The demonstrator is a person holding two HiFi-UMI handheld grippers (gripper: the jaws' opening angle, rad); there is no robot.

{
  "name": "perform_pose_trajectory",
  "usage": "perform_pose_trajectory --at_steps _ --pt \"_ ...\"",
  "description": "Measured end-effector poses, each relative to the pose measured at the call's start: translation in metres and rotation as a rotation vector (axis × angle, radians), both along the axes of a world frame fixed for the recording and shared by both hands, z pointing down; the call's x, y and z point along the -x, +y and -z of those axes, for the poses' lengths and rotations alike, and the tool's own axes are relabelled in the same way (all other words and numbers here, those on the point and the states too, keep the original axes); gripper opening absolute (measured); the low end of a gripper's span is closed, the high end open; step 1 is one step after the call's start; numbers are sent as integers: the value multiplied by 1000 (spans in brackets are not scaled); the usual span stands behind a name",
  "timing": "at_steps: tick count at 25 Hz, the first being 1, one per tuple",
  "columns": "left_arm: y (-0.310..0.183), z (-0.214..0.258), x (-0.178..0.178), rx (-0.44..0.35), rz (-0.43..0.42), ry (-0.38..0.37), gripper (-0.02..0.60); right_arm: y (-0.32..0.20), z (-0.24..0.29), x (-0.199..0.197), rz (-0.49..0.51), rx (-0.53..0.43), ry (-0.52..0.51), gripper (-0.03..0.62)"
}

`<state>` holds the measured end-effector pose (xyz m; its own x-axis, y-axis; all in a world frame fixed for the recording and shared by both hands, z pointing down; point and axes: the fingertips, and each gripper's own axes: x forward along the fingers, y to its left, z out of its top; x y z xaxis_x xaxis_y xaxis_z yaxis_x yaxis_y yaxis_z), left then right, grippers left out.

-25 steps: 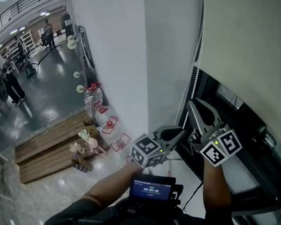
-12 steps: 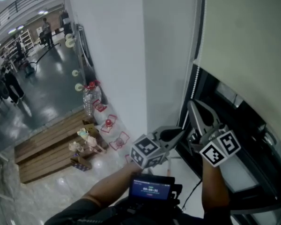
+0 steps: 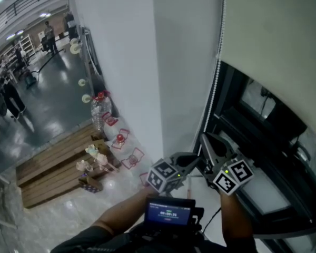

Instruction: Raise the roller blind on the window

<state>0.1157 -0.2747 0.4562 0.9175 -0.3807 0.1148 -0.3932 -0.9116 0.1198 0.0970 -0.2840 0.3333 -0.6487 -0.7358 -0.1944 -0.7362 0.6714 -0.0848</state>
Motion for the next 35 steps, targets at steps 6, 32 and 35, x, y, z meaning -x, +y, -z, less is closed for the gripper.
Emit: perform_pose_trajectory --at_steps 6,32,35 --pt "-2 -24 1 45 -11 18 -3 -5 -24 -5 -12 38 3 9" --pt "-26 203 9 -218 15 292 8 -1 -31 3 29 64 -3 5" --pt "-24 203 7 -269 17 255 8 -1 -30 3 28 64 5 5"
